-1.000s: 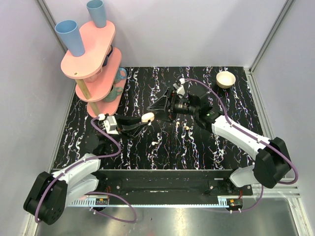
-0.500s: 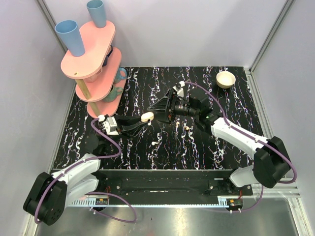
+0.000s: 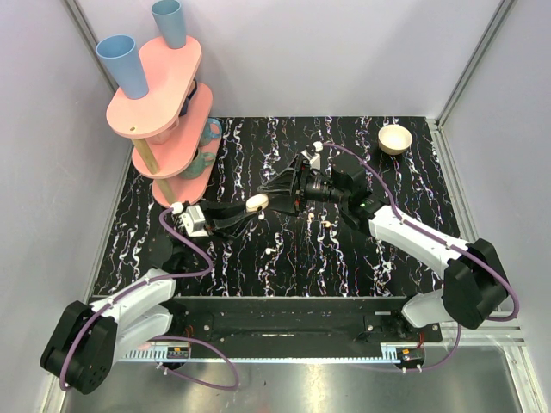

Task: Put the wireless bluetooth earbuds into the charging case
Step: Adjust the charging case.

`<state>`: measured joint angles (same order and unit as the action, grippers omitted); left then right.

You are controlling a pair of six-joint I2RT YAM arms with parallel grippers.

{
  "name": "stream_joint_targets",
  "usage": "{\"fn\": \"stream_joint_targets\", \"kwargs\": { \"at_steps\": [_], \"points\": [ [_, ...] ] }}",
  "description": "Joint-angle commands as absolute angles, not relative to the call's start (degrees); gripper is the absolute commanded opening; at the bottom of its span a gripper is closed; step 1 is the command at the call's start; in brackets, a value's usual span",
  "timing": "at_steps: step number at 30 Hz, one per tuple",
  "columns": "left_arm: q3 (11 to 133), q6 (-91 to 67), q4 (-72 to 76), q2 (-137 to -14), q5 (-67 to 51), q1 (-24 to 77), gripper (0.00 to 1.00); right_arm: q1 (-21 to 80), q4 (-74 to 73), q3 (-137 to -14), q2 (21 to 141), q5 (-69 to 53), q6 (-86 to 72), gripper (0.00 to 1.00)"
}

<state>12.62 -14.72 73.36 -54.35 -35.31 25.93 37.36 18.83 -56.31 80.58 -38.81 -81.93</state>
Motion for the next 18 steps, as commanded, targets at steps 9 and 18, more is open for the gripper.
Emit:
{"fn": "stream_joint_targets", "kwargs": {
  "at_steps": [9,18],
  "points": [
    [13.9,-12.0,89.1,-54.9,-34.1,26.6,0.0,37.3,23.9,-56.1,81.4,-41.6,-84.5,0.7],
    [13.7,-11.8,89.1,-55.0,-34.3,27.2,0.0,37.5,25.4,-55.8,82.2,-41.1,-85.0,0.62]
  ]
}}
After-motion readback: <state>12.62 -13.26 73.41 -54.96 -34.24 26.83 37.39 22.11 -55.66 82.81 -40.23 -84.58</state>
